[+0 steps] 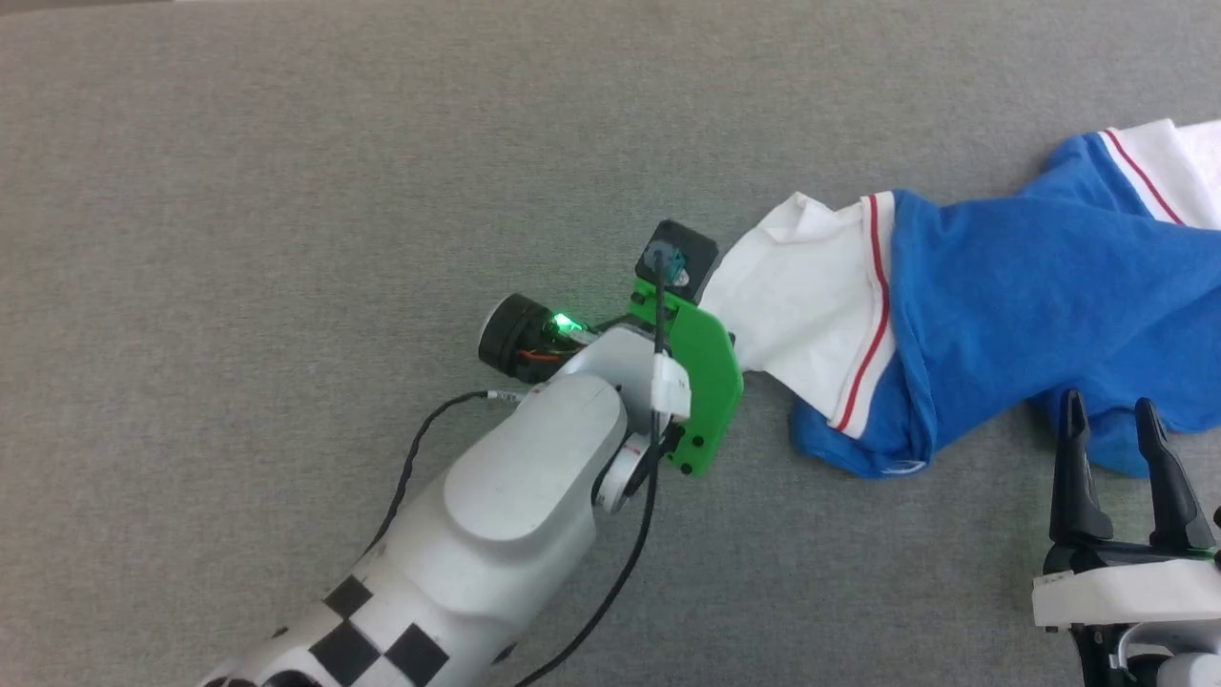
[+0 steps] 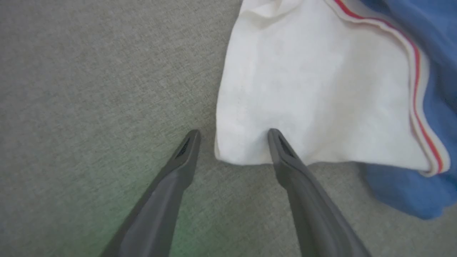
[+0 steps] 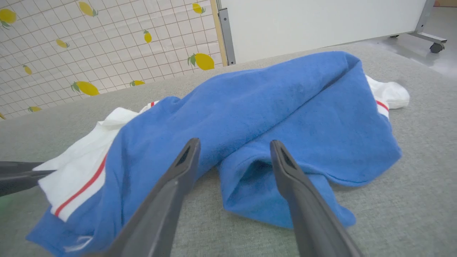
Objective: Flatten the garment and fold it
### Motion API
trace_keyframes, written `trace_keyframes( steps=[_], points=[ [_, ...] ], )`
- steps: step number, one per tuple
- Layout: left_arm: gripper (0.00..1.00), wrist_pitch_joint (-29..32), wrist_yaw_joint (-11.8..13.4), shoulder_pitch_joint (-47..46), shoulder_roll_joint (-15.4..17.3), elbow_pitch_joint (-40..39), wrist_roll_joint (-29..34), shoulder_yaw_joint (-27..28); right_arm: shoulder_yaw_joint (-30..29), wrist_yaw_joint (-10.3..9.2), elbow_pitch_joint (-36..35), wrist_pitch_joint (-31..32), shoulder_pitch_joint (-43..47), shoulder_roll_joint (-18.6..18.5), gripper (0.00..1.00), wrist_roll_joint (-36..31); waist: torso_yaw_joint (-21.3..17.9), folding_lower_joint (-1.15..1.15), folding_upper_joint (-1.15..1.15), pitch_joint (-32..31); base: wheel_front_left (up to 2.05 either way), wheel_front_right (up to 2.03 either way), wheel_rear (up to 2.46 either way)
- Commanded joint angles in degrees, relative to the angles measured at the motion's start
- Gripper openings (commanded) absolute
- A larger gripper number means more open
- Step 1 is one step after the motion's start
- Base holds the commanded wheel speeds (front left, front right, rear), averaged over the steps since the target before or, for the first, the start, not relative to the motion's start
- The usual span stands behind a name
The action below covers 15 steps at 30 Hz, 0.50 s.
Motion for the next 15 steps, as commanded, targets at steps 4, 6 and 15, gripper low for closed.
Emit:
trace_keyframes(
  steps=[4, 6, 15],
  points=[
    [1.0, 0.16, 2.35, -0.53, 0.02, 3.95, -1.99, -2.26, 0.32, -0.08, 0.59, -0.55, -1.62, 0.04, 1.0, 0.62, -1.36, 0.0, 0.0, 1.21, 0.0, 0.0, 0.0],
    [0.0, 0.26, 2.2, -0.36, 0.02, 5.03, -3.21, -3.46, 0.39, -0.08, 0.93, -0.61, -1.89, 0.04, 1.0, 0.7, -1.67, 0.0, 0.0, 1.35, 0.0, 0.0, 0.0],
    [0.0, -6.47, 2.47, 1.56, 0.02, 5.95, -10.67, -3.65, -0.65, -0.08, 2.13, -0.82, -0.85, 0.04, 1.0, -0.2, 0.13, 0.0, 0.0, -2.83, 0.0, 0.0, 0.0]
  ],
)
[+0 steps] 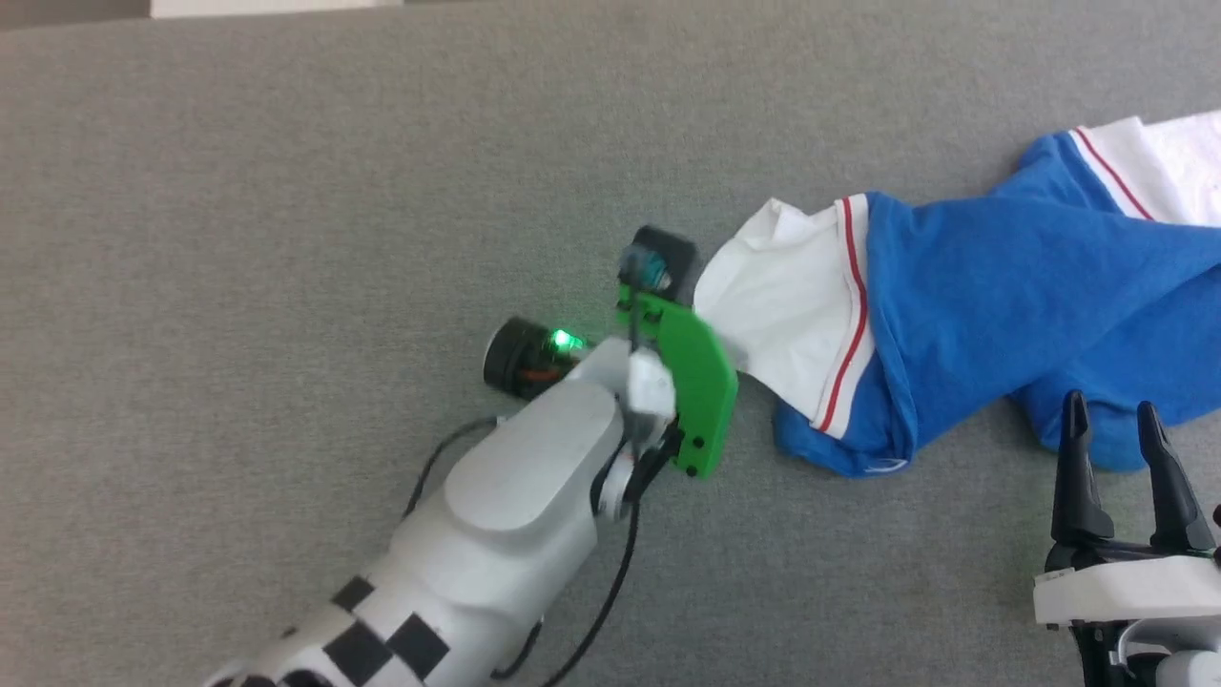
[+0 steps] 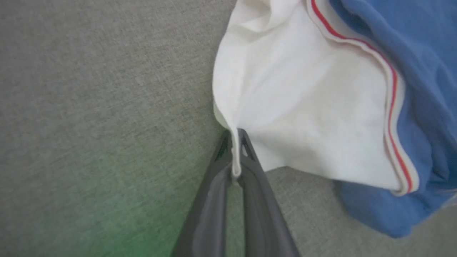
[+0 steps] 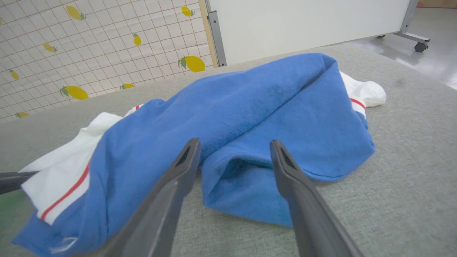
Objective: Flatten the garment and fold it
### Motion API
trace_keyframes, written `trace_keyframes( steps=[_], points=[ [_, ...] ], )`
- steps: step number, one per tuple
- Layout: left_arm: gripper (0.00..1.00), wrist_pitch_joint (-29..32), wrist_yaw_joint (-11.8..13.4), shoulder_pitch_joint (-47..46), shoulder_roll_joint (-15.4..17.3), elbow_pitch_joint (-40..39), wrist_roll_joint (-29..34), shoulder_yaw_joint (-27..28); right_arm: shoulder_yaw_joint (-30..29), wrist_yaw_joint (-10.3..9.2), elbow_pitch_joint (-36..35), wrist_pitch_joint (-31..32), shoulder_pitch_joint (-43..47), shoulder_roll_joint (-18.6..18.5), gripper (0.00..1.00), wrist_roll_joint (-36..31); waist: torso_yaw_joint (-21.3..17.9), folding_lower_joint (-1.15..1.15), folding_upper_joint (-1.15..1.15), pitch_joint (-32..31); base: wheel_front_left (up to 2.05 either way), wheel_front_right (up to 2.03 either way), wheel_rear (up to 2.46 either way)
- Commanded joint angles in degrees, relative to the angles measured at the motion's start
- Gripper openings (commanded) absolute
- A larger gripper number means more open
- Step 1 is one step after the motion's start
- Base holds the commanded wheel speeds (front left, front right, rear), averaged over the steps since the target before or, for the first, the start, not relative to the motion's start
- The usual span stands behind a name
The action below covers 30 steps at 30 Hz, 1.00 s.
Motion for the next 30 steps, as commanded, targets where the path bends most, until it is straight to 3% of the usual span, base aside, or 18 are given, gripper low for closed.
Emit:
trace_keyframes(
  steps=[1, 7, 11, 16, 20, 30],
  points=[
    [0.0, -1.96, 0.67, 3.4, 0.74, 0.66, -1.48, 0.4, -0.07, -0.08, -0.1, -0.58, 0.3, 0.05, 1.0, -0.42, 1.67, 0.0, 0.0, -2.58, 0.0, 0.0, 0.0],
    [0.0, -13.51, 3.31, 8.75, 2.38, -3.82, -5.71, 7.7, -1.08, -0.08, -1.14, 0.28, 2.35, 0.05, 1.0, -0.81, 3.64, 0.0, 0.0, -5.56, 0.0, 0.0, 0.0],
    [0.0, -18.56, 6.37, 15.32, 8.1, -9.35, -8.23, 13.75, -1.57, -0.08, -2.24, 1.18, 3.28, 0.05, 1.0, -0.9, 4.12, 0.0, 0.0, -6.34, 0.0, 0.0, 0.0],
    [0.0, -23.59, 12.1, 26.69, 16.94, -19.39, -11.31, 22.54, -2.2, -0.08, -2.79, 1.45, 4.28, 0.05, 1.0, -0.73, 4.32, 0.0, 0.0, -6.76, 0.0, 0.0, 0.0],
    [0.0, -25.36, 14.11, 34.89, 21.34, -27.55, -12.53, 25.72, -2.82, -0.08, -2.84, 1.78, 4.87, 0.05, 1.0, -0.59, 4.97, 0.0, 0.0, -6.85, 0.0, 0.0, 0.0],
    [0.0, -25.5, 15.21, 38.12, 21.12, -36.97, -11.91, 24.05, -2.56, -0.08, -5.24, 5.98, 1.61, 0.05, 1.0, -2.12, 6.4, 0.0, 0.0, -6.36, 0.0, 0.0, 0.0]
  ],
)
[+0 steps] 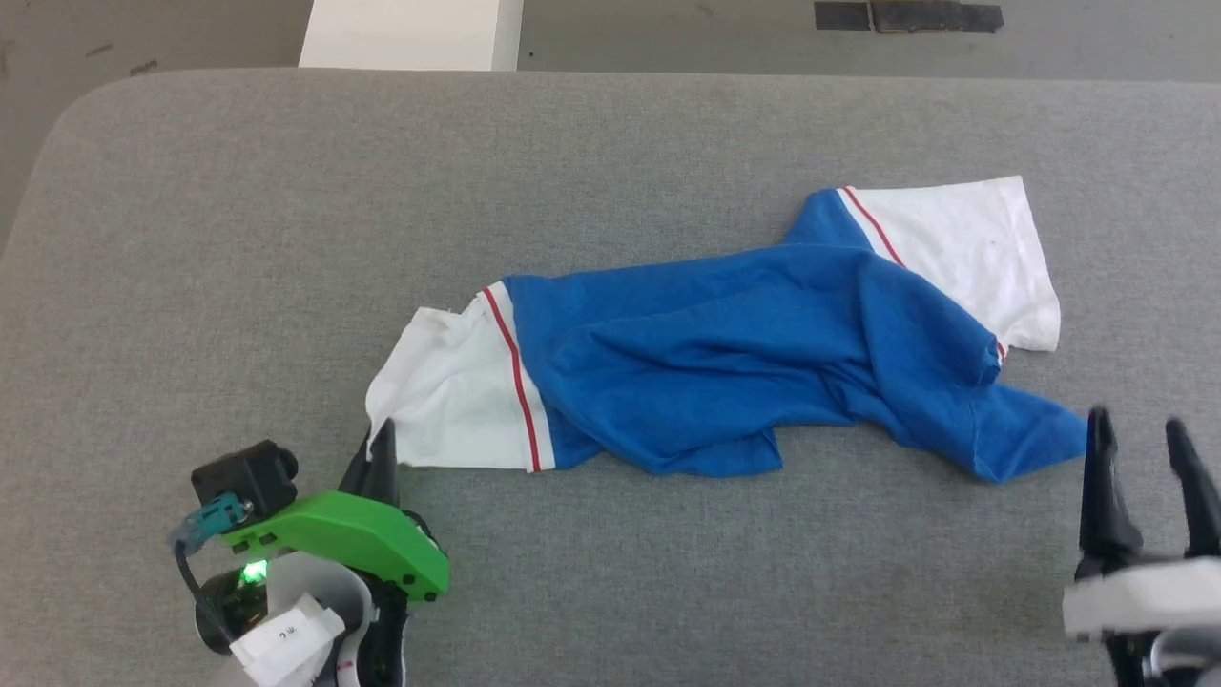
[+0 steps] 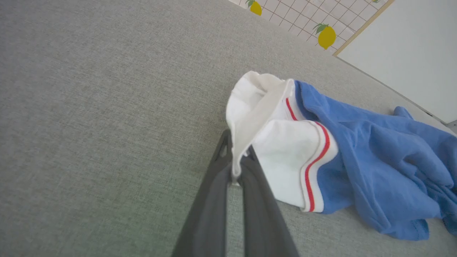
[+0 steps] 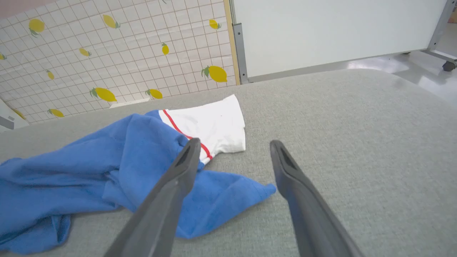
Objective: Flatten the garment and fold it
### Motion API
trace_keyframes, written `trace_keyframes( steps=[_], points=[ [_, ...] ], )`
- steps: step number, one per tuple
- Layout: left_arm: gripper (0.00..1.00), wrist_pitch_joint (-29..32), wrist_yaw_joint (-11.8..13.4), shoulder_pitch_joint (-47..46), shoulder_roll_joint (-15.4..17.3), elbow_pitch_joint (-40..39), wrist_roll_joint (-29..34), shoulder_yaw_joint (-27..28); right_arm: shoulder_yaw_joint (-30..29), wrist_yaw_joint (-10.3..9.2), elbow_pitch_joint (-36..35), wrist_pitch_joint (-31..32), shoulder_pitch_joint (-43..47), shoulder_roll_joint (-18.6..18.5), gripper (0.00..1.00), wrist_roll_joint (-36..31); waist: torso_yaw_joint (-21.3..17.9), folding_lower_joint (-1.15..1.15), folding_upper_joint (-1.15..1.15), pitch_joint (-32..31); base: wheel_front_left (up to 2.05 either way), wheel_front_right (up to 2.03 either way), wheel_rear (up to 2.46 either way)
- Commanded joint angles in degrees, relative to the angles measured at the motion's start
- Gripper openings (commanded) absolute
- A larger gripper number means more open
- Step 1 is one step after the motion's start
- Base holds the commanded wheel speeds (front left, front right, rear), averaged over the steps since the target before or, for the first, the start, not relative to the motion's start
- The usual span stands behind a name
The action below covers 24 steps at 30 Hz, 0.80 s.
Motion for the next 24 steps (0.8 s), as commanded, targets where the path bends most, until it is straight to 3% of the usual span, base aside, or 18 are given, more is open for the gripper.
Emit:
trace_keyframes(
  steps=[1, 5, 9, 19, 24],
  points=[
    [0.0, -0.24, 0.45, -0.14, -0.1, -0.5, 0.69, 0.01, -0.13, -0.08, -1.15, 1.44, -2.48, 0.02, 1.0, -0.79, -0.03, 0.0, 0.0, 0.41, 0.0, 0.0, 0.0],
    [0.0, -0.2, 1.0, -0.99, 0.01, -1.8, 1.42, -0.22, -1.03, -0.08, -2.99, 8.71, -9.23, -0.02, 1.0, -0.3, -0.18, 0.0, 0.0, 1.77, 0.0, 0.0, 0.0],
    [0.0, 0.17, 1.34, -2.25, 0.32, -2.94, 2.15, -0.48, -1.24, -0.08, -3.16, 19.4, -17.52, -2.54, 1.0, -0.25, 0.11, 0.0, 0.0, 3.96, 0.0, 0.0, 0.0],
    [0.0, 0.88, 1.85, -6.05, -0.26, -4.39, 3.97, -1.86, -3.36, -0.08, 6.58, 47.07, -31.85, -7.47, 1.0, -1.6, 2.61, 0.0, 0.0, 9.16, 0.0, 0.0, 0.0],
    [0.0, 1.1, 1.62, -7.09, -1.24, -4.52, 4.21, -2.86, -5.77, -0.08, 9.85, 52.68, -34.91, -7.7, 1.0, -3.78, 4.54, 0.0, 0.0, 10.26, 0.0, 0.0, 0.0]
  ],
)
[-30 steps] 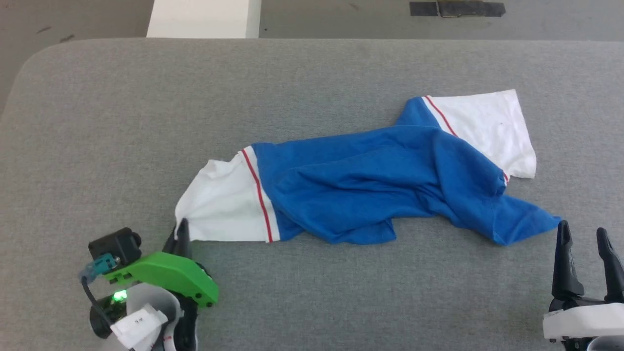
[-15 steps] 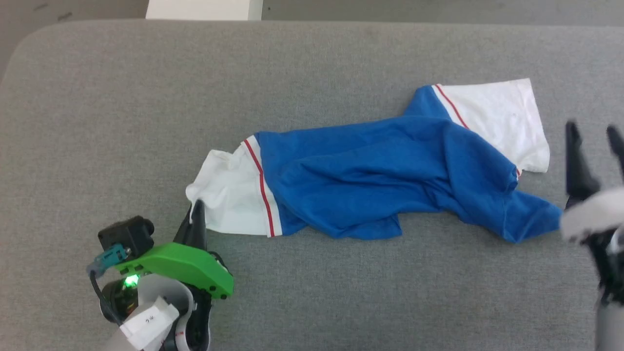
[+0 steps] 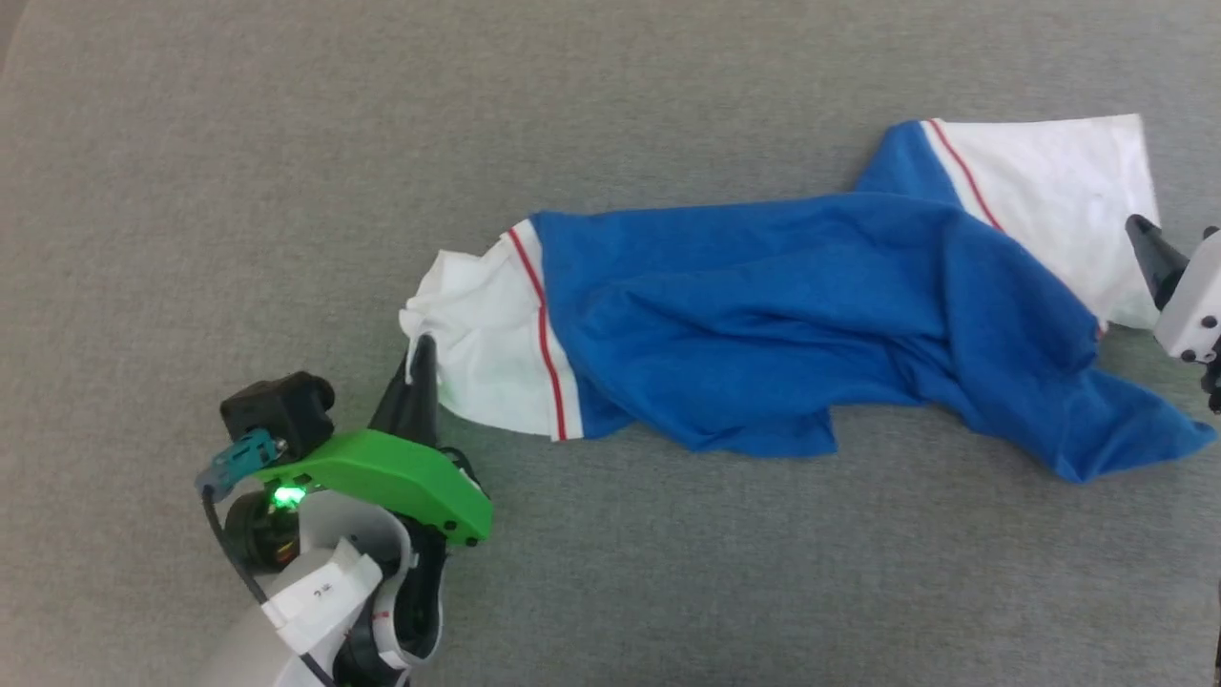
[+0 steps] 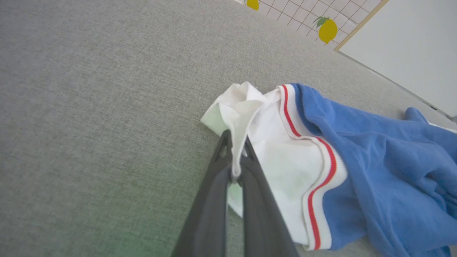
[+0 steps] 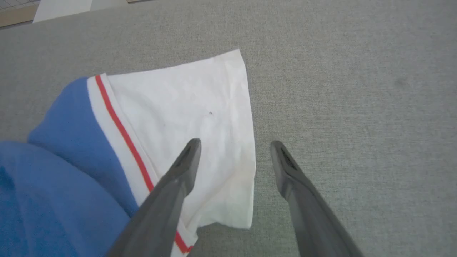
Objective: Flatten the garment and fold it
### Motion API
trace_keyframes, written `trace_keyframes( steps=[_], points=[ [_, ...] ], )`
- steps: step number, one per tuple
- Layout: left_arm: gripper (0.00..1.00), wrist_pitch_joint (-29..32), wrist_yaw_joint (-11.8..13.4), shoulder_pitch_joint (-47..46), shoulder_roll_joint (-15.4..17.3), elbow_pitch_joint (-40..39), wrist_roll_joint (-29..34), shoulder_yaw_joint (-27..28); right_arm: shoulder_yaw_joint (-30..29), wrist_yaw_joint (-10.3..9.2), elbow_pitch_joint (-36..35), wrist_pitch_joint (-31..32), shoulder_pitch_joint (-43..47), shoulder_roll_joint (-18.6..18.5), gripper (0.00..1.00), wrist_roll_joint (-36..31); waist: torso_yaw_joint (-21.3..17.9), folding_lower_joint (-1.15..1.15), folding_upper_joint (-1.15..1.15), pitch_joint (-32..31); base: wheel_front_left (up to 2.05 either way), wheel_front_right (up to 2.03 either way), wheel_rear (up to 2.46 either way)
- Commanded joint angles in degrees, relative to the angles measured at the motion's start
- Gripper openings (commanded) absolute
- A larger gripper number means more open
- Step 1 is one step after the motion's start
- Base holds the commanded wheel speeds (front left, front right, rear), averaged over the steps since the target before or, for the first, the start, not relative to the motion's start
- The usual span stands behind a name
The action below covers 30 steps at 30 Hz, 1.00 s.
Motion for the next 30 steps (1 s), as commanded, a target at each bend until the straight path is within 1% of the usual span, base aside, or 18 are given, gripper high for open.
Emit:
trace_keyframes(
  steps=[1, 7, 11, 12, 13, 14, 15, 18, 22, 25, 28, 30],
  points=[
    [0.0, 0.14, 0.03, -0.97, -0.33, -0.05, 0.92, -0.31, -0.84, -0.08, 0.87, 0.6, -1.11, 0.12, 1.0, -0.73, 1.65, 0.0, 0.0, 1.25, 0.0, 0.0, 0.0],
    [0.0, 0.09, -0.3, -1.77, -1.13, -0.09, 1.25, -1.25, -4.4, -0.08, 4.33, 0.95, -2.06, 0.38, 1.0, -3.7, 3.44, 0.0, 0.0, 2.69, 0.0, 0.0, 0.0],
    [0.0, 0.13, -0.48, -2.43, -1.53, -0.06, 1.4, -1.66, -6.01, -0.08, 6.62, 1.11, -2.83, 1.23, 1.0, -4.1, 4.15, 0.0, 0.0, 3.49, 0.0, 0.0, 0.0],
    [0.0, 0.13, -0.49, -2.53, -1.59, -0.03, 1.39, -1.68, -6.21, -0.08, 7.09, 1.38, -2.98, 1.5, 0.97, -4.01, 4.2, 0.0, 0.0, 3.6, 0.0, 0.0, 0.0],
    [0.0, 0.13, -0.5, -2.63, -1.65, 0.02, 1.37, -1.69, -6.17, -0.08, 7.54, 1.81, -3.13, 1.76, 0.44, -3.84, 4.24, 0.0, 0.0, 3.7, 0.0, 0.0, 0.0],
    [0.0, 0.14, -0.49, -2.69, -1.69, 0.07, 1.33, -1.68, -6.01, -0.08, 7.71, 2.04, -3.23, 1.89, 0.1, -3.66, 4.23, 0.0, 0.0, 3.76, 0.0, 0.0, 0.0],
    [0.0, 0.15, -0.47, -2.74, -1.74, 0.14, 1.25, -1.62, -5.83, -0.08, 7.86, 2.38, -3.3, 1.99, 0.0, -3.42, 4.18, 0.0, 0.0, 3.75, 0.0, 0.0, 0.0],
    [0.0, 0.01, -0.64, -2.6, -1.81, 0.35, 0.77, -1.26, -5.57, -0.08, 7.69, 2.56, -3.3, 2.0, 0.0, -2.99, 3.89, 0.0, 0.0, 3.26, 0.0, 0.0, 0.0],
    [0.0, -0.71, -1.18, -2.17, -1.73, 0.94, -0.16, -0.19, -5.86, -0.08, 7.17, 0.69, -3.01, 1.94, 0.0, -2.62, 3.26, 0.0, 0.0, 1.55, 0.0, 0.0, 0.0],
    [0.0, -1.67, -1.7, -2.16, -1.57, 1.8, -0.54, 0.75, -6.02, -0.08, 6.56, -2.12, -2.82, 2.3, 0.0, -1.47, 2.8, 0.0, 0.0, -0.64, 0.0, 0.0, 0.0],
    [0.0, -3.22, -2.11, -3.16, -1.3, 3.02, -0.11, 1.82, -5.98, -0.08, 5.58, -5.27, -2.49, 3.26, 0.0, 1.19, 2.37, 0.0, 0.0, -3.43, 0.0, 0.0, 0.0],
    [0.0, -5.32, -2.28, -5.38, -0.36, 4.21, 1.26, 3.47, -5.85, -0.08, 3.7, -9.11, -2.56, 4.28, 0.0, 3.9, 1.61, 0.0, 0.0, -6.57, 0.0, 0.0, 0.0]
  ],
)
